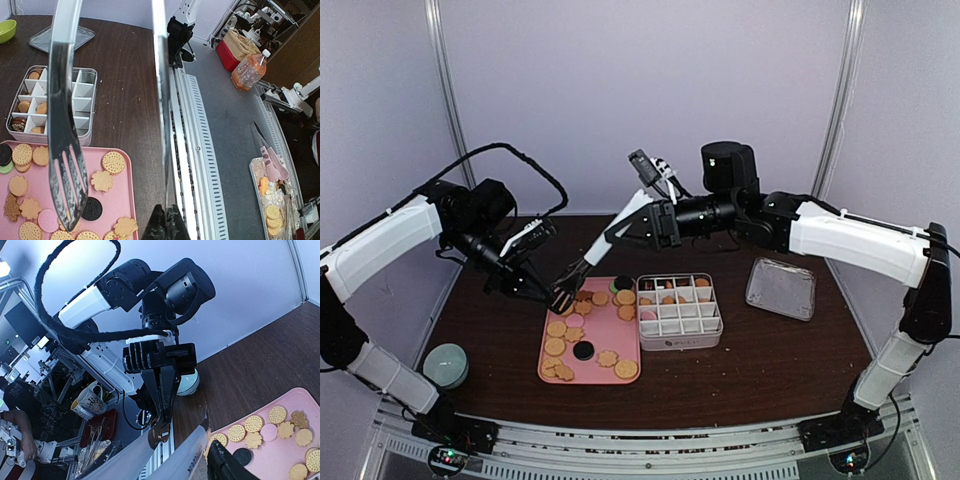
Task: Pack the cookies
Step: Pass from the left arm to the right
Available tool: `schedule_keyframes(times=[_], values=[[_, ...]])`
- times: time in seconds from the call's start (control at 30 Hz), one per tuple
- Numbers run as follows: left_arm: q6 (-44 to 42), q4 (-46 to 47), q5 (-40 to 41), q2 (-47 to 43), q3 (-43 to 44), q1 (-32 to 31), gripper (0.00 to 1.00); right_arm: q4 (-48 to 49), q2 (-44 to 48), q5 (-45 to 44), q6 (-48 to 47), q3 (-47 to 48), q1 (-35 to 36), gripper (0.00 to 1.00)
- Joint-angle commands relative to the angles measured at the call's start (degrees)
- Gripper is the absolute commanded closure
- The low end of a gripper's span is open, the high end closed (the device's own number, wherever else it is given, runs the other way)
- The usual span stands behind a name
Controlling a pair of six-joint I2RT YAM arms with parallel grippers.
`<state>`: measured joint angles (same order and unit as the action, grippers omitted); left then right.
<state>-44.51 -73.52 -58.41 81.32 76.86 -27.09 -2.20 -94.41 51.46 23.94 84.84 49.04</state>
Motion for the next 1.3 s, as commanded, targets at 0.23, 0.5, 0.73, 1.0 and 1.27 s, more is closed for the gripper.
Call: schedule_keyframes(times=[0.23, 0.5, 0.73, 1.0, 1.27], values=[[-1.85, 0.24, -0.30, 0.15, 1.45, -0.29, 1.00, 3.09, 1.24, 0.45, 1.27, -0.83, -0.73, 0.44], [-2.41, -0.45, -0.05, 0.24, 1.28, -0.27, 1.00, 9.66, -0.31, 1.82, 5.76, -1.08, -0.43, 0.39], [-2.04, -0.45, 0.23, 0.63, 2.03, -0.16, 1.00, 6.90, -0.68, 1.15, 3.76, -0.65, 0.22, 0.44], [-0.62, 0.51, 0.25, 0.94, 2.32, -0.24, 1.00, 4.46, 0.74, -0.03, 0.18, -4.29, 1.39, 0.44], [0.04, 0.73, 0.38, 0.99, 2.77, -0.21, 1.00, 11.48, 1.75, -2.33, 2.95, -6.19, 1.82, 0.60]])
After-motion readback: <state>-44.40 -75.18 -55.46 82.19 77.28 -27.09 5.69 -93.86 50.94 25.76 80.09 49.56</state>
